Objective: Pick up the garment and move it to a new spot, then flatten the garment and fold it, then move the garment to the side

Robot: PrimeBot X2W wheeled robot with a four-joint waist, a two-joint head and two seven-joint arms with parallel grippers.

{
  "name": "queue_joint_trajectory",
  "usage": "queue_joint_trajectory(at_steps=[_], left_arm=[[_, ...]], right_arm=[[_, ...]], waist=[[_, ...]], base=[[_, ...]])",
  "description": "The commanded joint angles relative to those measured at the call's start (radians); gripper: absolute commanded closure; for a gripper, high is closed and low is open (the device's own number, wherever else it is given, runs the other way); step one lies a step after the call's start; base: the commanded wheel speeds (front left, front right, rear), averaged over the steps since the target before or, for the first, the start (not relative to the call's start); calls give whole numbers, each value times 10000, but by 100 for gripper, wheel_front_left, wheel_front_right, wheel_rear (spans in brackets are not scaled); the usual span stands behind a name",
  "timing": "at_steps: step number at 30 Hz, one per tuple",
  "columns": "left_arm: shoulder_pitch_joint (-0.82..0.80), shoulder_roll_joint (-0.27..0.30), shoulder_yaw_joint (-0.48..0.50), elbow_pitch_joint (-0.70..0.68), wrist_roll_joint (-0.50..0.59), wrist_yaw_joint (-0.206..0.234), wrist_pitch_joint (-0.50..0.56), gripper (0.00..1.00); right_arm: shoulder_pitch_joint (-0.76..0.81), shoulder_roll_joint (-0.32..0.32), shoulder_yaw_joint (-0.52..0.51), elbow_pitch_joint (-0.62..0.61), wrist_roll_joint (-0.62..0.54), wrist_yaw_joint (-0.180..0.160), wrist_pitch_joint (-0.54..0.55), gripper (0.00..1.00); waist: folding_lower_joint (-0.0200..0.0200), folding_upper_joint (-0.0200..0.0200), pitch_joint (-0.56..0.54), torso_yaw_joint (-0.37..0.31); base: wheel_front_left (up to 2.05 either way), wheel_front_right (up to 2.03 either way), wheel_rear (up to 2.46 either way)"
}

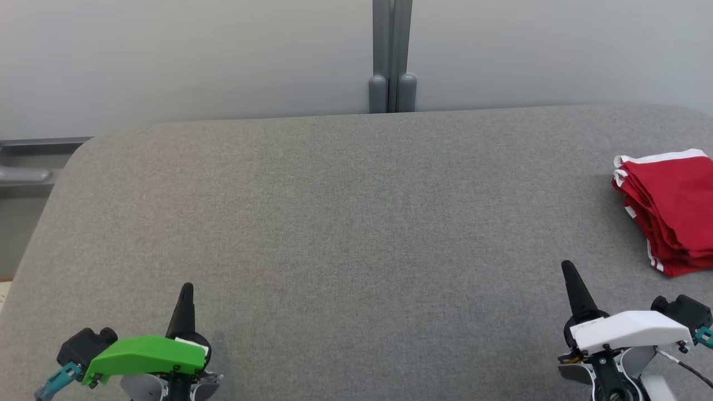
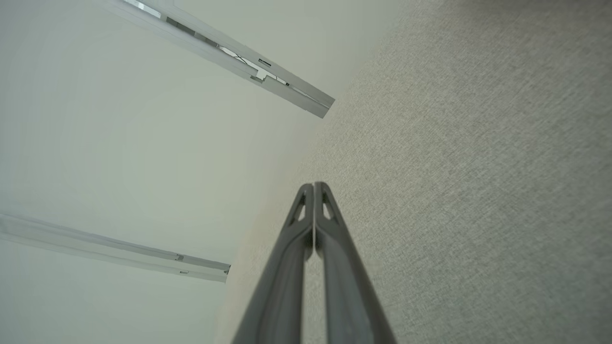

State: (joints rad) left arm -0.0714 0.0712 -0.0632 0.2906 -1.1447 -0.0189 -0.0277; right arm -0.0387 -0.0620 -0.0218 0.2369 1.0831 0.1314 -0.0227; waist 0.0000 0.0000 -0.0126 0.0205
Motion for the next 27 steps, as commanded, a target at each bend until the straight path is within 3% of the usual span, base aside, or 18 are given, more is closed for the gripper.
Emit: queue_joint_trajectory(at_steps=[1,27], left_arm=[[-271,-34,133,-150,-268,-106,53,100],[-366,-105,920,-297,-2316,-594,698,100]], right_arm=[[-244,-54,-65,-60,289,-6,63,100],[-483,-51,-380,1,2707,-7,603,100]], waist=[[0,0,4,-4],[0,0,65,-84]], base=[[0,0,0],[0,0,0]])
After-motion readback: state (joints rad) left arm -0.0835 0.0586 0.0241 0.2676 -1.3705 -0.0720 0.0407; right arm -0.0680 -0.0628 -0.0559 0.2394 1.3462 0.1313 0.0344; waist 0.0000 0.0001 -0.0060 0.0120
